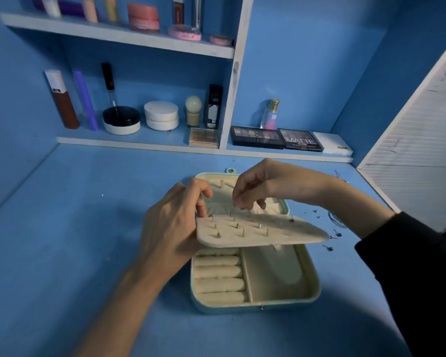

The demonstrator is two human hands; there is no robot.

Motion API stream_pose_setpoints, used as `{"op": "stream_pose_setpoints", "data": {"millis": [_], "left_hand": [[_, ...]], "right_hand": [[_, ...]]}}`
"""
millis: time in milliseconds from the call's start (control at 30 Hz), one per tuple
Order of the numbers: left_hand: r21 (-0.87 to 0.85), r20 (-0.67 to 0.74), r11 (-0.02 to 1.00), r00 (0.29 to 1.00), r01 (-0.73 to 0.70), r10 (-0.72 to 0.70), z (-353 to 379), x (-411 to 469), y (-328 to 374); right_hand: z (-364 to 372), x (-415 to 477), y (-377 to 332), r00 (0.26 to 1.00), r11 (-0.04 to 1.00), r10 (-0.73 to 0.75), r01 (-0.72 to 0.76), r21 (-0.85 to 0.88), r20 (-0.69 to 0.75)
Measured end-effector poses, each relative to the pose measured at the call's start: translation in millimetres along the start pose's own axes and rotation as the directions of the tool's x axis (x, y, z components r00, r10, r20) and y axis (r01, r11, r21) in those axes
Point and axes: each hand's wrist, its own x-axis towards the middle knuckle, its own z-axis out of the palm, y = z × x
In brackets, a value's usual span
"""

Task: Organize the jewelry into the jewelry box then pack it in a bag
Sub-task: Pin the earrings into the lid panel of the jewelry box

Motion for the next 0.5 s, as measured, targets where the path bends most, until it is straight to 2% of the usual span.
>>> {"op": "stream_pose_setpoints", "data": {"millis": [133, 500], "left_hand": [[-0.001, 0.004, 1.000, 1.000, -0.002, 0.002, 0.3, -0.5, -0.6], [-0.019, 0.000, 1.000, 1.000, -0.016, 0.016, -0.9, -0.8, 1.0]], "right_hand": [[1.8, 6.2, 0.2, 0.997, 1.000, 0.027, -0.027, 0.006, 0.071], [2.1, 8.0, -0.9, 0.996, 1.000, 0.015, -0.013, -0.020, 0.090]]}}
